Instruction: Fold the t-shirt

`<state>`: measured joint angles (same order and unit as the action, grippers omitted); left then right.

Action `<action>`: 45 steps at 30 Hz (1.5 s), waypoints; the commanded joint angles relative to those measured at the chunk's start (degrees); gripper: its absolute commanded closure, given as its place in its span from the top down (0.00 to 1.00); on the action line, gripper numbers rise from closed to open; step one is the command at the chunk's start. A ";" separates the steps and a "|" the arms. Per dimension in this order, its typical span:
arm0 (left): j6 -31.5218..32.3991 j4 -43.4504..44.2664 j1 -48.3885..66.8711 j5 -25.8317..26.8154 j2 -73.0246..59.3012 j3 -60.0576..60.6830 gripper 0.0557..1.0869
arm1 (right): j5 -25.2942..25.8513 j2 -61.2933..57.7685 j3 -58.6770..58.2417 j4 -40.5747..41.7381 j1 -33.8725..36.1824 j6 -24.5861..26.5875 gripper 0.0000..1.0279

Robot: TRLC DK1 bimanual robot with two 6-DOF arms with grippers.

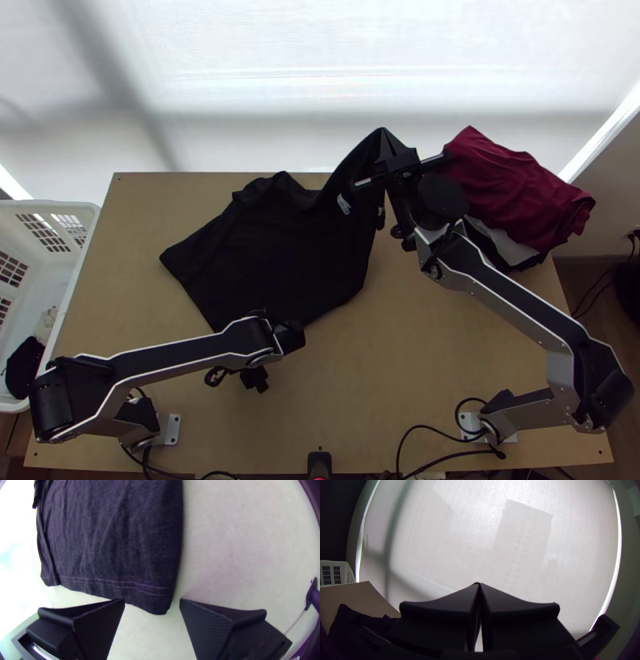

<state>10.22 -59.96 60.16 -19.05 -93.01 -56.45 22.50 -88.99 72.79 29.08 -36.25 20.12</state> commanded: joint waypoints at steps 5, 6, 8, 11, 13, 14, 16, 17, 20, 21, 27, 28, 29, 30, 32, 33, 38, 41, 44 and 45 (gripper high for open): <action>-1.34 9.16 -1.98 1.21 -3.05 2.30 0.14 | 0.00 -0.66 1.47 1.42 0.30 -0.43 0.03; -1.69 10.13 -2.50 1.56 -3.14 2.30 0.04 | 0.00 -0.66 1.47 1.42 0.30 -0.43 0.03; -2.92 10.39 -3.82 3.23 -2.88 2.22 0.04 | 0.00 -0.66 1.47 1.42 0.30 -0.43 0.03; -4.59 9.60 -6.11 4.02 -1.38 1.25 0.04 | 0.00 -0.75 1.56 1.42 0.21 -0.43 0.03; -5.65 7.67 -8.39 4.28 0.11 -0.51 0.04 | 0.00 -0.75 1.56 1.42 0.21 -0.34 0.03; -5.91 5.21 -9.36 4.63 0.64 -2.09 0.04 | 0.00 -0.75 1.47 1.42 0.21 -0.34 0.03; -7.14 2.04 -11.65 5.60 2.92 -5.61 0.04 | 0.00 -0.75 1.39 1.42 0.21 -0.34 0.03; -7.85 -0.33 -12.70 7.18 4.07 -7.71 0.04 | 0.00 -0.75 1.30 1.42 0.30 -0.34 0.03; -11.27 -4.81 -18.33 12.28 5.56 -14.13 0.04 | 0.00 -0.83 1.03 1.42 0.30 -0.34 0.03; -13.12 -6.13 -20.61 13.51 5.30 -15.89 0.04 | 0.00 -0.83 0.95 1.42 0.30 -0.43 0.03; -22.52 -6.74 -32.83 18.61 -0.06 -26.79 0.04 | 0.00 -0.92 0.15 1.42 0.30 -0.43 0.03; -24.02 -7.10 -33.97 19.40 -1.65 -28.81 0.04 | 0.00 -1.01 0.07 1.42 0.30 -0.43 0.03; -25.07 -7.27 -34.76 19.49 -3.14 -30.65 0.04 | 0.00 -1.01 -0.02 1.42 0.30 -0.34 0.03; -26.13 -7.27 -35.64 20.45 -4.63 -32.24 0.04 | 0.00 -1.01 -0.11 1.42 0.30 -0.34 0.03; -27.01 -7.27 -37.57 23.44 -8.24 -35.66 0.04 | 0.00 -1.19 -0.20 1.42 0.30 -0.34 0.03; -27.44 -7.27 -38.45 24.94 -10.17 -37.25 0.04 | 0.00 -1.19 -0.28 1.42 0.30 -0.34 0.03; -26.83 -6.48 -42.58 32.14 -21.51 -44.98 0.04 | 0.00 -1.54 -0.72 1.42 0.30 -0.34 0.03; -24.72 -6.04 -44.17 34.34 -28.36 -51.13 0.04 | 0.00 -1.71 -0.81 1.51 0.30 -0.34 0.03; -23.23 -4.90 -45.13 34.69 -32.50 -56.14 0.04 | 0.00 -1.71 -1.25 1.51 0.13 -0.34 0.03; -22.61 -4.64 -45.40 34.69 -33.90 -57.90 0.04 | 0.00 -1.71 -1.34 1.51 0.04 -0.34 0.03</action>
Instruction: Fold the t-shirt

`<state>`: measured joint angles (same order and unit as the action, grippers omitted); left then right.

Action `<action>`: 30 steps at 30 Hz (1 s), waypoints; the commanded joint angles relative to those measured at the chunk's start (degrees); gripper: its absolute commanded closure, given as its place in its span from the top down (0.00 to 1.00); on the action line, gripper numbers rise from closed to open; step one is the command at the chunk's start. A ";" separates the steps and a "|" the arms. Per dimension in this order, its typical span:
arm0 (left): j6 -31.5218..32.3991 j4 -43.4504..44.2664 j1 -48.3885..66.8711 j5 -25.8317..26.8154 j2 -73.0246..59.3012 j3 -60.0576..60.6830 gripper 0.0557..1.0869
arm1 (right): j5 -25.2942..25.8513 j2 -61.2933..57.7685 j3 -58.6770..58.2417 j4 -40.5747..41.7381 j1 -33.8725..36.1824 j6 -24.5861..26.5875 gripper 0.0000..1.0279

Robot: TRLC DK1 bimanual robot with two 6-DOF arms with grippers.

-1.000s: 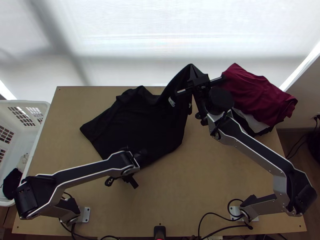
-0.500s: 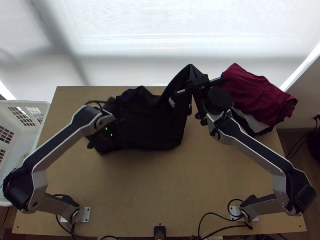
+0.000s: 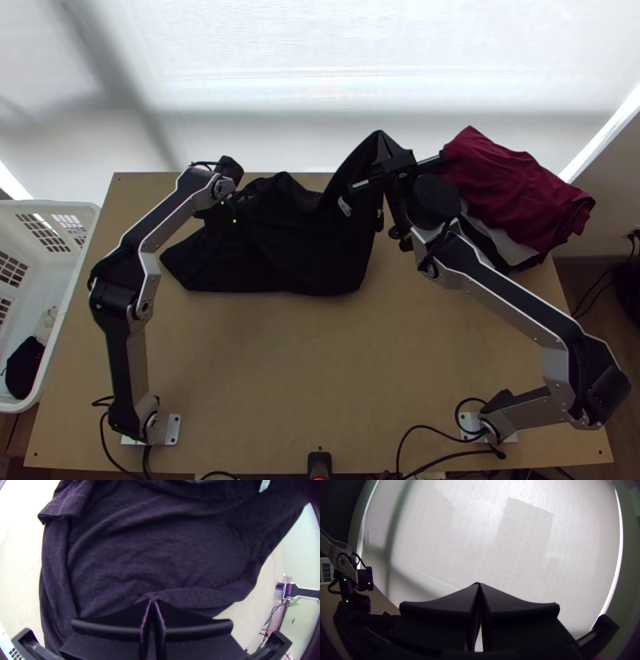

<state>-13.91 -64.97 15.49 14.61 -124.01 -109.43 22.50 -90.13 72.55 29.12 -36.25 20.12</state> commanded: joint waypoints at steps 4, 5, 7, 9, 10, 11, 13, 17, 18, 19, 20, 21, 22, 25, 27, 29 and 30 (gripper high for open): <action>7.94 1.51 -2.48 0.95 -6.25 -12.30 0.45 | 0.00 -0.66 -1.27 1.55 -0.31 -0.34 0.03; 10.13 1.51 -3.01 0.95 -6.34 -13.88 0.80 | 0.00 -0.66 -1.27 1.55 -0.40 -0.34 0.03; 14.97 1.16 -3.62 0.95 -6.34 -17.84 0.96 | -0.09 -0.66 -1.36 1.55 -0.49 -0.34 0.03; 17.78 1.69 -4.24 2.62 -4.40 -18.72 0.96 | 0.00 -0.58 -1.71 1.55 -0.58 -0.34 0.03; 19.62 2.48 -4.59 2.88 -3.26 -18.72 0.96 | 0.00 -0.58 -1.89 1.55 -0.58 -0.34 0.03; 21.03 2.83 -5.11 4.02 -2.21 -18.72 0.96 | 0.00 -0.58 -2.07 1.55 -0.58 -0.34 0.03; 23.14 2.74 -5.91 4.90 -0.54 -18.72 0.96 | 0.00 -0.58 -2.15 1.55 -0.58 -0.43 0.03; 25.60 -4.02 -7.66 9.38 1.49 -18.63 0.95 | -0.09 -0.84 -1.71 1.64 -0.66 -0.43 0.03; 24.90 -7.54 -8.10 11.84 1.75 -18.45 0.95 | 0.00 -0.93 -1.63 1.64 -0.66 -0.43 0.03; 24.90 -9.65 -8.37 12.90 2.10 -17.40 0.95 | 0.00 -0.93 -1.45 1.64 -0.66 -0.43 0.03; 25.51 -10.97 -8.72 13.16 2.36 -15.99 0.95 | 0.00 -1.10 -1.27 1.64 -0.66 -0.43 0.03; 25.51 -13.08 -8.98 14.48 2.45 -14.94 0.95 | -0.09 -1.10 -1.19 1.64 -0.66 -0.43 0.03; 25.69 -14.40 -9.51 15.97 2.54 -13.53 0.93 | -0.09 -1.19 -1.10 1.73 -0.66 -0.43 0.03; 28.24 -12.64 -10.74 17.47 4.30 -6.06 0.86 | 0.00 -1.54 -0.75 1.90 -0.66 -0.43 0.03; 29.03 -8.95 -10.92 17.91 6.41 -0.17 0.76 | -0.09 -1.63 -0.57 1.90 -0.93 -0.43 0.03; 32.63 -2.97 -10.92 18.35 8.52 5.36 0.63 | -0.09 -1.72 -0.57 1.90 -1.02 -0.43 0.03; 33.69 -1.30 -10.92 19.67 8.78 7.47 0.62 | 0.00 -1.72 -0.57 1.90 -1.02 -0.43 0.03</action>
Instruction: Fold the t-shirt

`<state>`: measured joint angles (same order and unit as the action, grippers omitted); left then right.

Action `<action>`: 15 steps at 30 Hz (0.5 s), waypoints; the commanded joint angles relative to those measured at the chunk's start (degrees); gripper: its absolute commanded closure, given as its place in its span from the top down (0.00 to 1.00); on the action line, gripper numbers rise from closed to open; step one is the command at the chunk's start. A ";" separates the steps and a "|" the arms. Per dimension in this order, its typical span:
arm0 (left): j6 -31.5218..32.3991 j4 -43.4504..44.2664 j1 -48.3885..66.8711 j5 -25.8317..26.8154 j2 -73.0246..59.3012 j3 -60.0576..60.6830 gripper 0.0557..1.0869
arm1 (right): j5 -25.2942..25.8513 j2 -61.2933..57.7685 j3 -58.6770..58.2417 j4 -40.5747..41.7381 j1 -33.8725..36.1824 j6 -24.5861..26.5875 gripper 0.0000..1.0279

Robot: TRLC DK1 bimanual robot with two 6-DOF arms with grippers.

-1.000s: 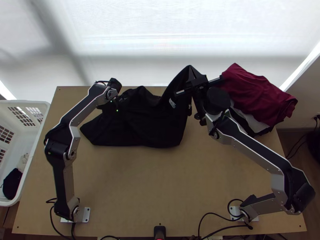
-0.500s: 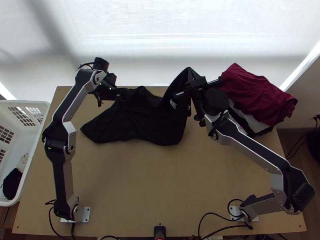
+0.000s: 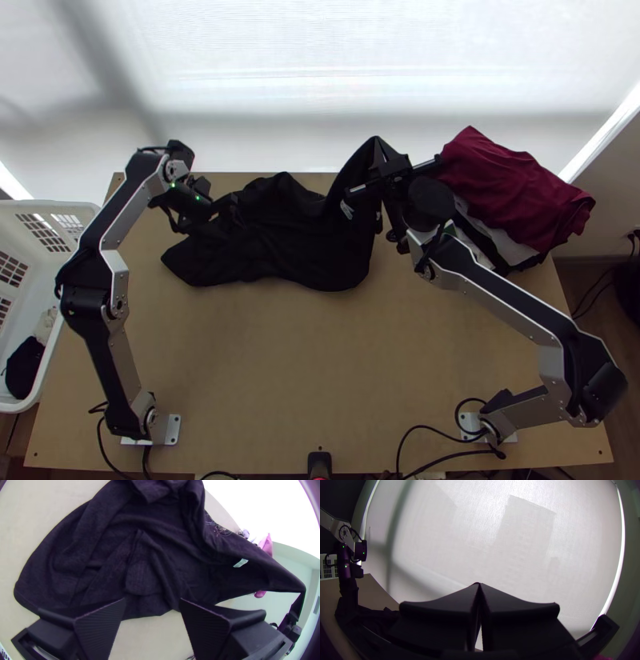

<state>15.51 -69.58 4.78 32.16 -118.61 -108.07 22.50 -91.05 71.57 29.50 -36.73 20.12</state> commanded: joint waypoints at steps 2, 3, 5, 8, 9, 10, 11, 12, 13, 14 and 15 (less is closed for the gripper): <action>4.44 4.37 0.32 2.29 3.21 8.23 0.62 | -0.09 -0.80 0.41 1.53 -0.54 -0.43 0.03; 4.44 5.07 0.67 2.29 3.12 9.28 0.62 | 0.00 -0.80 0.41 1.53 -0.54 -0.34 0.03; 4.97 6.30 1.20 2.29 2.94 10.51 0.62 | 0.00 -0.71 0.41 1.53 -0.54 -0.34 0.03; 5.15 8.15 1.82 2.20 2.59 11.92 0.62 | 0.00 -0.71 0.41 1.53 -0.45 -0.26 0.03; 5.23 8.85 1.90 2.03 2.42 12.45 0.62 | -0.09 -0.71 0.41 1.53 -0.45 -0.26 0.03; 5.23 9.29 1.90 1.59 2.33 12.89 0.62 | 0.00 -0.71 0.50 1.53 -0.45 -0.26 0.03; 5.32 9.64 1.90 1.59 2.24 13.06 0.62 | 0.00 -0.62 0.50 1.53 -0.45 -0.26 0.03; 5.32 9.73 1.90 1.24 2.06 13.24 0.62 | 0.00 -0.62 0.50 1.53 -0.36 -0.26 0.03; 5.32 9.99 1.90 0.80 1.98 13.33 0.62 | 0.00 -0.62 0.50 1.53 -0.36 -0.26 0.03; 5.23 10.52 1.90 0.71 2.06 13.59 0.62 | 0.00 -0.62 0.50 1.53 -0.27 -0.26 0.03; 5.15 11.31 1.99 -0.08 2.15 14.03 0.62 | 0.00 -0.62 0.50 1.53 -0.27 -0.26 0.03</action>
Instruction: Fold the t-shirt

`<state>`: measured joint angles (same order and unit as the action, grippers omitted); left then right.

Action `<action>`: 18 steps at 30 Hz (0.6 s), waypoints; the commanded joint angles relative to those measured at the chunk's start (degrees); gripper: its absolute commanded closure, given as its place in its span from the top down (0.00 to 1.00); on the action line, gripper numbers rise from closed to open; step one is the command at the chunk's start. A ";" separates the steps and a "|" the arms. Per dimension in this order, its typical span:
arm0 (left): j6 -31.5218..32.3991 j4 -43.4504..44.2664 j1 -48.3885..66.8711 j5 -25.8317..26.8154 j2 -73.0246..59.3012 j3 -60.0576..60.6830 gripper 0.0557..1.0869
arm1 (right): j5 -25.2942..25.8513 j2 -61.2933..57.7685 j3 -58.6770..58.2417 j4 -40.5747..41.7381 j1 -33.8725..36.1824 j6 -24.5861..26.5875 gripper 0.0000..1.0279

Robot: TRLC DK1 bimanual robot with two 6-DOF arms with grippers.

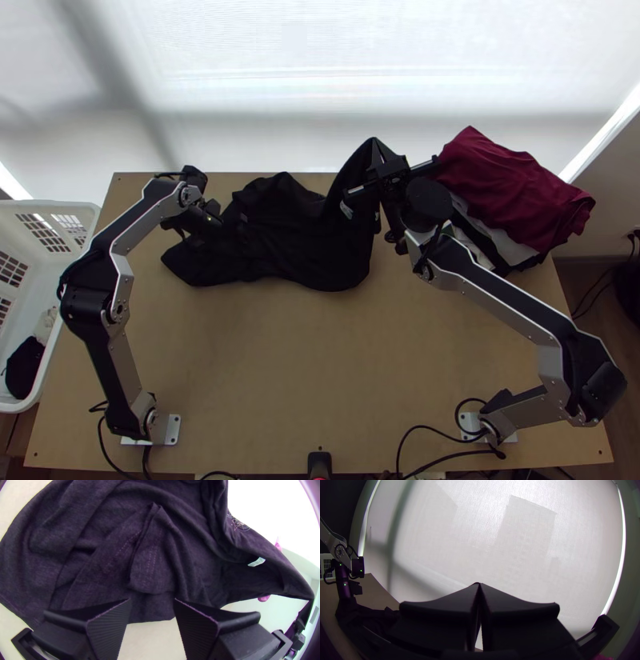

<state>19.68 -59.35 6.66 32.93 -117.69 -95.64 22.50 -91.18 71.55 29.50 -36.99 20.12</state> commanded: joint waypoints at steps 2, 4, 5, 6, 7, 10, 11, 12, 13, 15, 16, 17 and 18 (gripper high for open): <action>0.53 2.40 0.64 -3.31 1.23 2.30 0.62 | 0.00 -0.58 0.52 1.53 -0.01 -0.26 0.03; 0.18 3.01 0.99 -4.54 1.23 2.47 0.62 | 0.00 -0.58 0.52 1.53 -0.01 -0.34 0.03; 0.09 3.72 1.17 -4.89 1.23 2.82 0.62 | -0.09 -0.58 0.52 1.53 -0.01 -0.26 0.03; 0.01 4.16 1.25 -4.98 1.23 3.00 0.62 | 0.00 -0.58 0.52 1.53 -0.10 -0.26 0.03; 0.01 4.51 1.43 -5.42 1.23 3.00 0.62 | 0.00 -0.58 0.52 1.53 -0.10 -0.26 0.03; 0.01 5.21 2.05 -5.68 0.97 3.09 0.62 | 0.00 -0.58 0.61 1.53 -0.10 -0.26 0.03; 0.01 5.30 2.22 -5.68 0.71 3.00 0.62 | 0.00 -0.58 0.70 1.53 -0.01 -0.26 0.03; 0.01 5.30 2.49 -5.68 0.53 3.00 0.62 | -0.09 -0.58 0.70 1.53 -0.01 -0.26 0.03; 0.01 5.56 2.66 -5.68 0.35 2.91 0.62 | 0.00 -0.58 0.79 1.53 -0.01 -0.26 0.03; 0.01 5.83 3.10 -5.68 -0.08 2.65 0.62 | 0.00 -0.58 0.79 1.53 0.08 -0.26 0.03; 0.09 6.27 3.28 -5.68 -0.26 2.56 0.62 | 0.00 -0.58 0.79 1.53 0.17 -0.26 0.03; 0.09 6.44 3.54 -5.86 -0.61 2.47 0.62 | 0.00 -0.58 0.79 1.53 0.17 -0.17 0.03; 0.09 6.71 3.80 -6.12 -0.96 2.38 0.62 | 0.00 -0.58 0.87 1.53 0.25 -0.17 0.03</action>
<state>19.68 -53.08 9.74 27.40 -117.71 -93.84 22.50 -91.20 71.57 29.52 -36.99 20.12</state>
